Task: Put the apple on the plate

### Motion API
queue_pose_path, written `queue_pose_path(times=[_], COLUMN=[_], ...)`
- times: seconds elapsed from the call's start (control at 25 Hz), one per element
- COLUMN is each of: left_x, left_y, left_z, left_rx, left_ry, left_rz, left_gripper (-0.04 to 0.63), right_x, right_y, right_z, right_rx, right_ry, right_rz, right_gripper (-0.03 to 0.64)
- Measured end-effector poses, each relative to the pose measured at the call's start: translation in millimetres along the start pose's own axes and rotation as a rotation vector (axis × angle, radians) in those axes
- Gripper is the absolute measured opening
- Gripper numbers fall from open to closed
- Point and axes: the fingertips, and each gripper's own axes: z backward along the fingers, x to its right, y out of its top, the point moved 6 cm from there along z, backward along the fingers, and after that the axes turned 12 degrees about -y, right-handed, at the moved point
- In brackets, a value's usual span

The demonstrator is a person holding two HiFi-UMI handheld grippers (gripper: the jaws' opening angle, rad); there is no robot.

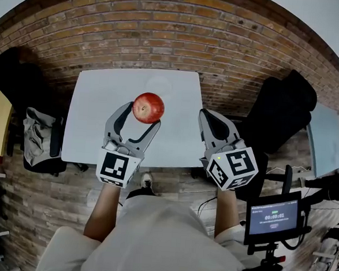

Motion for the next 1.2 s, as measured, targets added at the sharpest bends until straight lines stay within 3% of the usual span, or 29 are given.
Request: queue_pose_path(times=[0.36, 0.76, 1.2], left_x=[-76, -86, -126], left_y=[-32, -44, -78], left_z=[-28, -60, -93], left_rx=[-0.020, -0.044, -0.121], left_ry=[-0.049, -0.132, -0.137], left_rz=[0.036, 0.015, 0.035], left_gripper=[0.339, 0.339, 0.339], right_x=[-16, -14, -16], right_y=[-5, -15, -38], right_z=[-77, -89, -144], right_rx=[-0.019, -0.041, -0.100], right_ry=[-0.056, -0.101, -0.080], right_rz=[0.001, 0.010, -0.007], right_gripper=[0.003, 0.003, 0.003])
